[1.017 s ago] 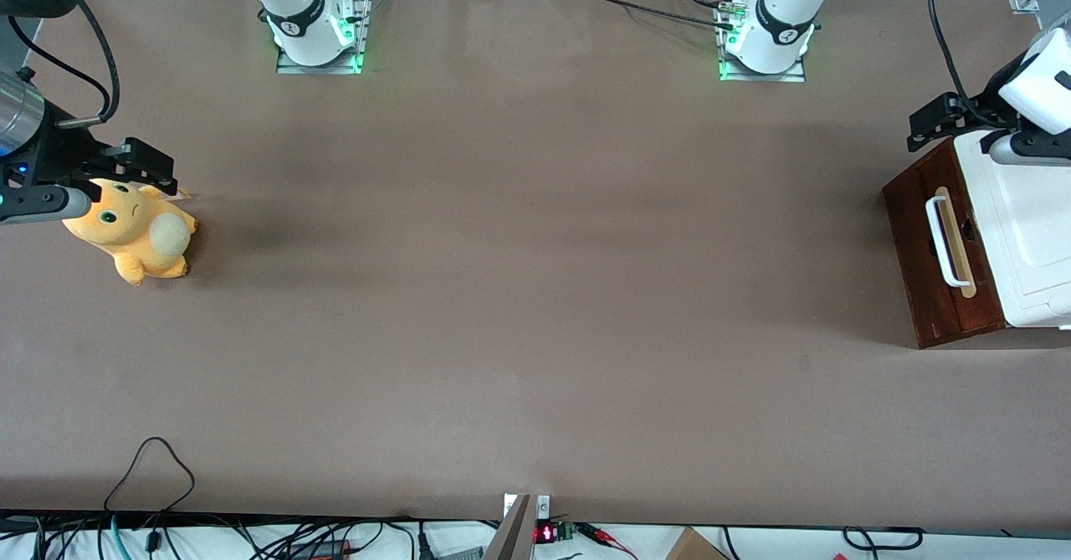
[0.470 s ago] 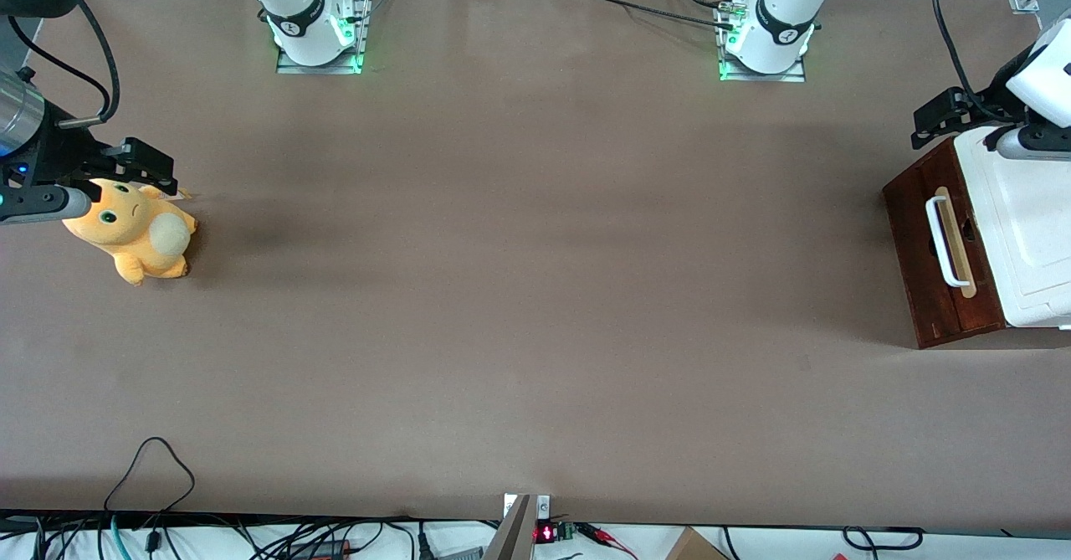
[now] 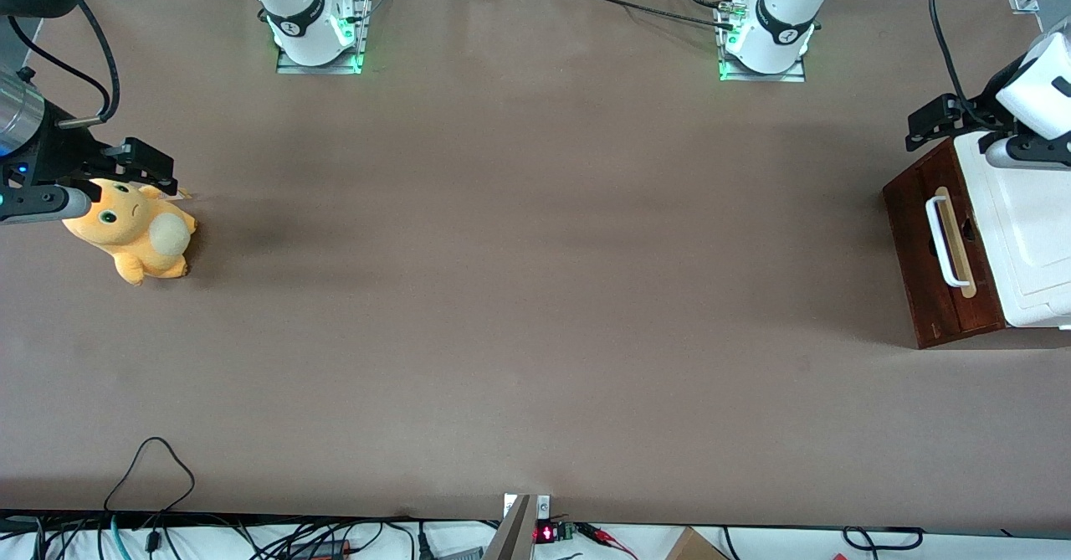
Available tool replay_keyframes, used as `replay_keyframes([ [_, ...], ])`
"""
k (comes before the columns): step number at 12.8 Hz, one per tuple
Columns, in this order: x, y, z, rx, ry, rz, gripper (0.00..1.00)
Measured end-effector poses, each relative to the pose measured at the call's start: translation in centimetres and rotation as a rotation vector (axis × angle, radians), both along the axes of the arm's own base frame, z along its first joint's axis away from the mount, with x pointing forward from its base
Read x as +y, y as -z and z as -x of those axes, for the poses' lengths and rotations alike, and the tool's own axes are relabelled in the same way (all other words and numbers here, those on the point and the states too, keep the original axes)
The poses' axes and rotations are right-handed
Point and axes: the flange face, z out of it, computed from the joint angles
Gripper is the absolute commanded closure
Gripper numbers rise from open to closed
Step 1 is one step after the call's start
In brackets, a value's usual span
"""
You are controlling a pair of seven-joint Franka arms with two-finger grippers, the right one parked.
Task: Open lower drawer with left arm only
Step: 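Move the left gripper down toward the white handle of the wooden drawer, then align the open left gripper around the white drawer handle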
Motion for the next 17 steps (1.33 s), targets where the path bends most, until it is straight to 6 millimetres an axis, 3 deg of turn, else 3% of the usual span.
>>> replay_keyframes([
  [3,-0.3,1.1,-0.7,0.01,-0.03,-0.153,0.01],
  [7,-4.8,4.9,-1.3,0.013,-0.059,-0.454,0.01],
  [10,-6.5,11.3,-1.3,0.014,-0.066,-0.721,0.03],
  [13,-5.3,18.6,-1.0,0.023,-0.082,-0.921,0.03],
  [17,-4.5,26.5,-0.6,0.003,-0.059,-1.081,0.08],
])
